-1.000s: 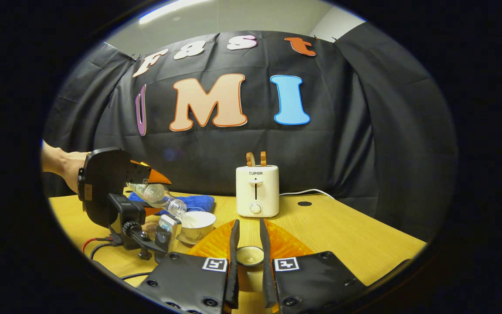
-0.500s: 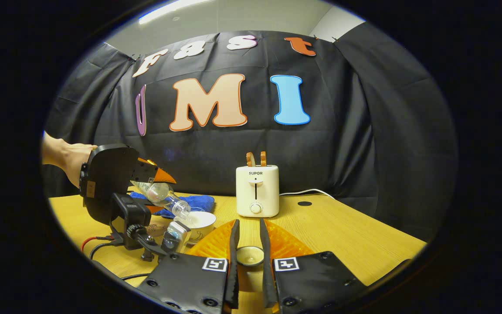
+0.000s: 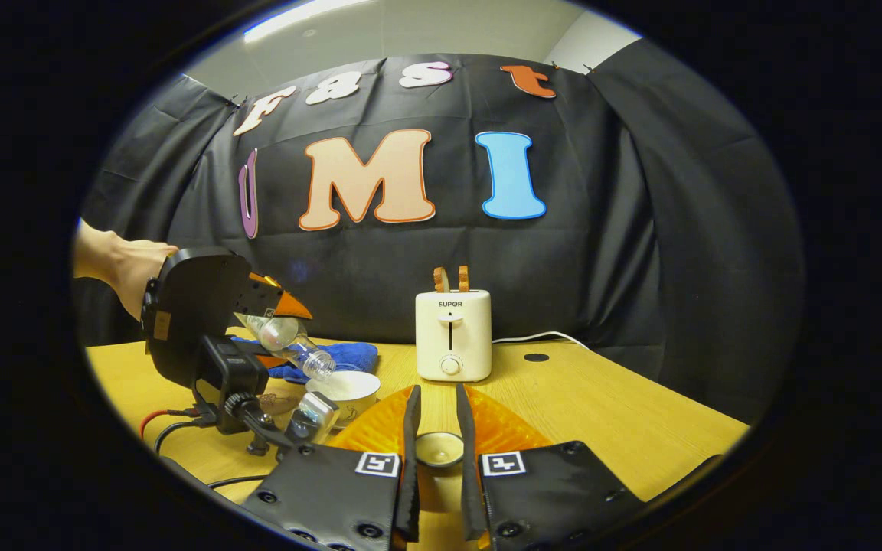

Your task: Open the teacup lid with one hand, grasp the water bottle and pour water into the teacup with the other hand; after pouring, place the water bottle on the coaster and then close the teacup lid.

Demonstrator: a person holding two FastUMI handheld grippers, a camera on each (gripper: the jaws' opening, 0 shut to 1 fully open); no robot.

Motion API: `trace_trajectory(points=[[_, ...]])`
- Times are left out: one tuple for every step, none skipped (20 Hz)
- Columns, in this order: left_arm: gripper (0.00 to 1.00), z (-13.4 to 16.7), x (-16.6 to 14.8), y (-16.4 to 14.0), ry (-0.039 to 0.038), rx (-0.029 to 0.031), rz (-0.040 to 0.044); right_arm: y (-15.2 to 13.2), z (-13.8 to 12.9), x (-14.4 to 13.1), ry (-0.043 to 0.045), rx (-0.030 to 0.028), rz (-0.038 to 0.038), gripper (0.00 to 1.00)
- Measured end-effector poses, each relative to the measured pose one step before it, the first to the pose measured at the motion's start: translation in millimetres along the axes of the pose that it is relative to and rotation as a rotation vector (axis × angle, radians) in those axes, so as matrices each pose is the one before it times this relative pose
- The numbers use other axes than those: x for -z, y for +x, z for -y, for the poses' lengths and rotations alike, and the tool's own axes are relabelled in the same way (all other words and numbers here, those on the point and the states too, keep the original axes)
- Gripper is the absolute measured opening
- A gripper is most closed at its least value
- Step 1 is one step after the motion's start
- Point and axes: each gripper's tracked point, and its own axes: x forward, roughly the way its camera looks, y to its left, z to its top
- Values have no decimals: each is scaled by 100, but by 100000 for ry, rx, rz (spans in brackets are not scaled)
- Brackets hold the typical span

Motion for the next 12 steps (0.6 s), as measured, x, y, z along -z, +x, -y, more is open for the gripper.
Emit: trace_trajectory(points=[[67,-162,64,-102,441,-179,44,4,8,3,16,6,-9,25],[67,5,-43,54,239,44,-25,-16,-20,-7,13,0,-15,25],[66,-47,-25,-39,247,27,-6,-18,5,-10,0,11,8,25],[67,11,-38,-124,273,-67,21,-1,-43,21,8,4,-11,25],[67,-69,-34,-37,344,-83,-20,-6,44,-26,16,-1,-12,25],[67,-3,-14,-53,371,-38,35,-25,-10,-24,1,-4,-11,25],[67,-58,-27,77,434,133,-17,15,-14,-1,13,-2,-1,25],[67,-37,0,-48,349,-94,44,-58,2,74,28,0,-12,25],[67,-63,-58,-38,369,-161,35,1,-5,-57,37,8,-23,25],[67,-1,10,19,231,14,-63,-3,8,24,-1,-8,5,25],[67,-74,23,-11,295,36,-87,-18,57,-44,-4,0,-7,25],[67,6,-83,-2,242,135,-111,15,-39,51,-2,-6,3,25]])
